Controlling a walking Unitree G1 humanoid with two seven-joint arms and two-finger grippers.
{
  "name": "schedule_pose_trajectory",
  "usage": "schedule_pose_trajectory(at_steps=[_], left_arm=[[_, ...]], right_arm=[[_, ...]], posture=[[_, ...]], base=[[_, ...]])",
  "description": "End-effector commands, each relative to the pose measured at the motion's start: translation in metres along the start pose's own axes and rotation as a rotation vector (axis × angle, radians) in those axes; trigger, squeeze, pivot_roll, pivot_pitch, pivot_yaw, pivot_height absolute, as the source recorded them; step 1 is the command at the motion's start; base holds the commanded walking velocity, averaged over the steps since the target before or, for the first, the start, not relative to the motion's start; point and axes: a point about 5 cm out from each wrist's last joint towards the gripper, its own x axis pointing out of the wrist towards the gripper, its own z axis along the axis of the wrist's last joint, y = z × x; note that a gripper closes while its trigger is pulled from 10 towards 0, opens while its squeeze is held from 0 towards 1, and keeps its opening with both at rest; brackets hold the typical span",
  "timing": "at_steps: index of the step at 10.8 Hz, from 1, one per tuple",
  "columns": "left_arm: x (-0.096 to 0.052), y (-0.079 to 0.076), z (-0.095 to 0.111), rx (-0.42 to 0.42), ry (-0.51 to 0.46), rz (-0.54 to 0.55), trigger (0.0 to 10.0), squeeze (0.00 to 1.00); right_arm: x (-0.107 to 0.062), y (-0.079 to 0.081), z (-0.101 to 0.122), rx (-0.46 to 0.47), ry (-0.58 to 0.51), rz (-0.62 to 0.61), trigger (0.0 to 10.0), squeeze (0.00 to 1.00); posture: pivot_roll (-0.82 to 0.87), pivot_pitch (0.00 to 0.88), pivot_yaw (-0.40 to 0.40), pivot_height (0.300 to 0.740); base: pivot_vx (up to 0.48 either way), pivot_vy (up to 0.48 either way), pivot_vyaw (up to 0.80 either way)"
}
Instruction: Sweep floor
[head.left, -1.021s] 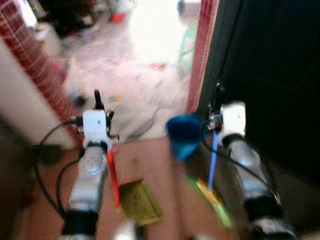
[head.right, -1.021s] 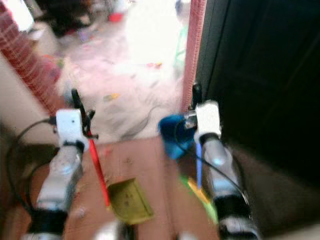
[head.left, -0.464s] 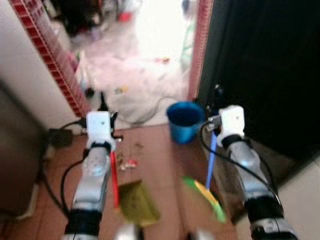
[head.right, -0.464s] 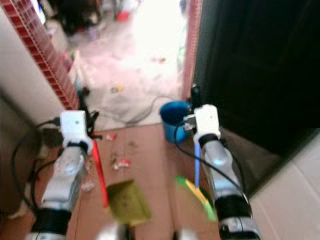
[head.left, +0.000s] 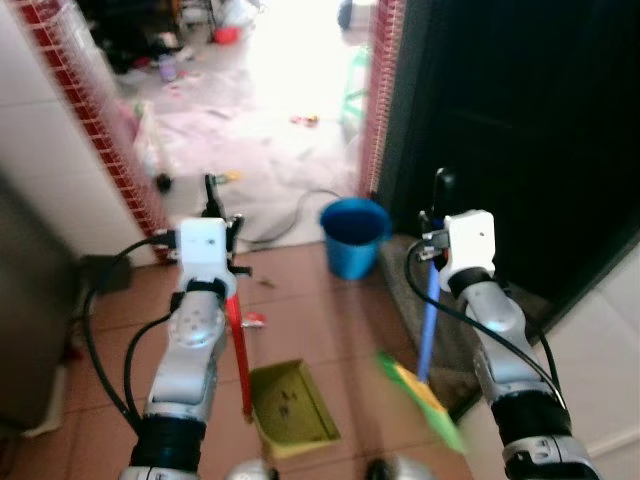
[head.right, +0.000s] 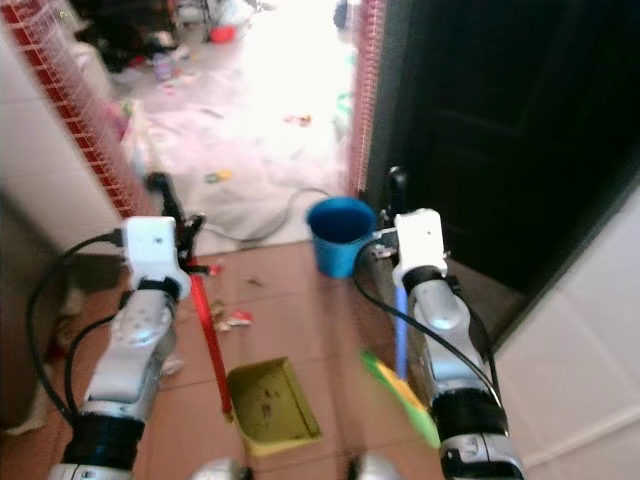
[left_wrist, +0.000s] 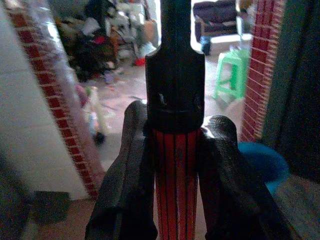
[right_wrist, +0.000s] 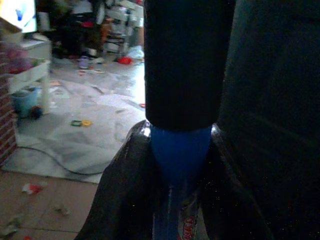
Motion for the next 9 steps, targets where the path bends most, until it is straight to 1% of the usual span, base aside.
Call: schedule_pose_trajectory(at_steps=[1,2,5,7,9], left_arm=[[0.005,0.011,0.027,0.042,-0.126,0.036,10.0,0.0],[0.007,0.013,0.031,0.048,-0.141,0.042,10.0,0.0],[0.006,0.016,0.032,0.08,-0.156,0.06,10.0,0.0],[0.007,0.02,0.033,0.072,-0.151,0.065,10.0,0.0],[0.008,0.024,0.034,0.089,-0.165,0.086,10.0,0.0]], right_arm=[[0.007,0.005,0.016,0.005,-0.074,0.012,10.0,0.0],[0.007,0.005,0.016,0.011,-0.073,0.011,10.0,0.0],[0.007,0.006,0.017,0.006,-0.083,0.011,10.0,0.0],[0.008,0.007,0.022,-0.01,-0.106,0.018,10.0,0.0],[0.008,0.008,0.021,-0.008,-0.104,0.023,10.0,0.0]], posture=[[-0.06,0.0,0.062,0.74],[-0.06,0.0,0.063,0.74],[-0.06,0.0,0.061,0.74],[-0.06,0.0,0.061,0.74],[-0.06,0.0,0.059,0.74]], base=[[0.0,0.48,0.0],[0.0,0.48,0.0],[0.0,0.48,0.0],[0.0,0.48,0.0],[0.0,0.48,0.0]])
